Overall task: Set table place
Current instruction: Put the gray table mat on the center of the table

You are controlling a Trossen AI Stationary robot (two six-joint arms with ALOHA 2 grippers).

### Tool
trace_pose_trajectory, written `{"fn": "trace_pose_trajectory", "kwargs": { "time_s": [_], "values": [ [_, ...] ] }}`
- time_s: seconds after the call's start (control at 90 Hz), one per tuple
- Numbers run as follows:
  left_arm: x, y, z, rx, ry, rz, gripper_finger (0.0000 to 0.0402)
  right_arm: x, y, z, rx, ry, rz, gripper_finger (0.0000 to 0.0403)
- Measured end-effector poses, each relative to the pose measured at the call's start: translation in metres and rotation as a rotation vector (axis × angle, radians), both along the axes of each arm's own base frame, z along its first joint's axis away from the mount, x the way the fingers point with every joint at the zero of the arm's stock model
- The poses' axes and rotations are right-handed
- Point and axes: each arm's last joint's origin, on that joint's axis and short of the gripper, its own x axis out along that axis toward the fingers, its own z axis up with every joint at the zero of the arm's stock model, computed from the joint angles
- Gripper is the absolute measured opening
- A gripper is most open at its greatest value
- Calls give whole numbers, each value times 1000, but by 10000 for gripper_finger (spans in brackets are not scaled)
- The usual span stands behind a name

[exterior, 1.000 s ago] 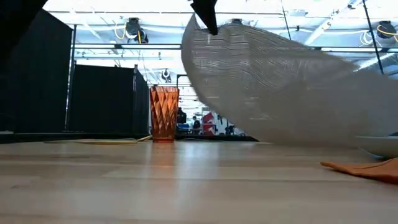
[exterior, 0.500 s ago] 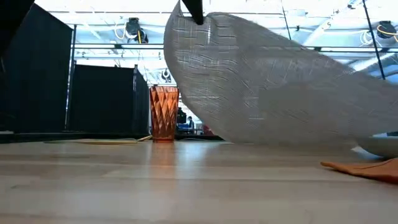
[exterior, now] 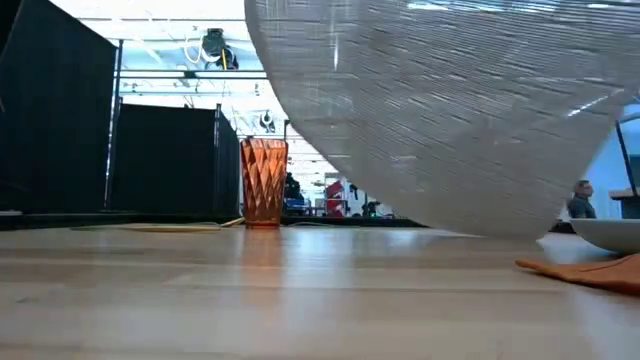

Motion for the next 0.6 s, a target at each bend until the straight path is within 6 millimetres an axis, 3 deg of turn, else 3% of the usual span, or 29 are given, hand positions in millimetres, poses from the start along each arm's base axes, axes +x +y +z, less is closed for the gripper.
{"fn": "trace_pose_trajectory", "kwargs": {
  "time_s": [0.156, 0.289, 0.444, 0.6],
  "values": [
    [-12, 15, -25, 17, 101, 71, 0, 0, 0, 0, 1, -1, 0, 102],
    [-38, 23, -49, -14, 154, 159, 0, 0, 0, 0, 8, 1, 2, 102],
    [-62, 6, -59, -67, 86, 178, 0, 0, -1, 1, 5, -12, -9, 102],
    [-67, -17, -55, -76, 5, 113, 0, 2, -6, 2, 4, -23, -47, 102]
  ]
}}
